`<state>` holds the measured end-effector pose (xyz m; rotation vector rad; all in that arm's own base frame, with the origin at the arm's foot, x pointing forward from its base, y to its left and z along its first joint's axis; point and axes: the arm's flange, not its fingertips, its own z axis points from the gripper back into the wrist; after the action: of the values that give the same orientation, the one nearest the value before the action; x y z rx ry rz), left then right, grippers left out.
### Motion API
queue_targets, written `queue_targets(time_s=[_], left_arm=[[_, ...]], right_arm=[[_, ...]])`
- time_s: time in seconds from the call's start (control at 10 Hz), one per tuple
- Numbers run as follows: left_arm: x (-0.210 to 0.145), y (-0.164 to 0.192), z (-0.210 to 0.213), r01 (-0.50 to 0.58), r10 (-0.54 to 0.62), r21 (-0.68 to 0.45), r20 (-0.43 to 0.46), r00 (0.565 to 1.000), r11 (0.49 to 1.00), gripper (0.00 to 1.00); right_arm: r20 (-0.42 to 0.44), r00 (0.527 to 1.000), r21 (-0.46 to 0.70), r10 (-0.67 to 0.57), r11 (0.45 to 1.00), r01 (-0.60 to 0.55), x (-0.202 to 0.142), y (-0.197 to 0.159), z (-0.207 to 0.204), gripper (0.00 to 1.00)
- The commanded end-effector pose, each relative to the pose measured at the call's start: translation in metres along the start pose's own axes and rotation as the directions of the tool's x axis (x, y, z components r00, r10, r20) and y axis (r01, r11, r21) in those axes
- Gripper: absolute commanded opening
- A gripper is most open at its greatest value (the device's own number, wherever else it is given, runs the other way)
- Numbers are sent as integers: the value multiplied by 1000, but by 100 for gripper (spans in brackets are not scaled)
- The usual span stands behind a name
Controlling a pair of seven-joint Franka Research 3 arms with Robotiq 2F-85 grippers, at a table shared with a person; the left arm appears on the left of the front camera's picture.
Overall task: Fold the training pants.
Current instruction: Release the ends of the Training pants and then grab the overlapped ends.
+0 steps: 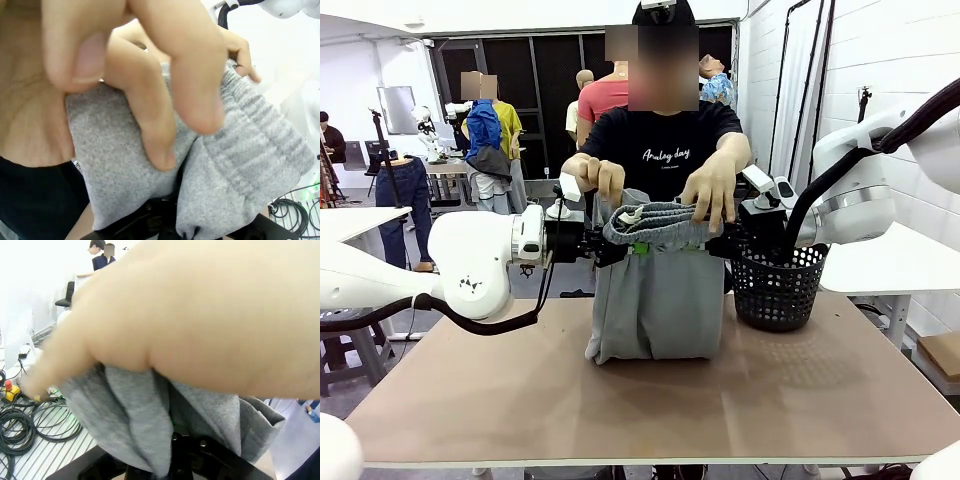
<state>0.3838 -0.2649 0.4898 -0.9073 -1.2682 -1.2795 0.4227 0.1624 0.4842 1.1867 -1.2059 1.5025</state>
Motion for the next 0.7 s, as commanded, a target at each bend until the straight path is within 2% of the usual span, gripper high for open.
queue_targets(time_s=[0.0, 0.6], left_arm=[[3, -2, -2, -3, 3, 21, -1, 1000, 1000, 0], [3, -2, -2, -3, 3, 21, -1, 1000, 1000, 0]], right_arm=[[21, 1000, -6, 8, 1000, -8, 2, 4, -1, 0], [21, 1000, -6, 8, 1000, -8, 2, 4, -1, 0]])
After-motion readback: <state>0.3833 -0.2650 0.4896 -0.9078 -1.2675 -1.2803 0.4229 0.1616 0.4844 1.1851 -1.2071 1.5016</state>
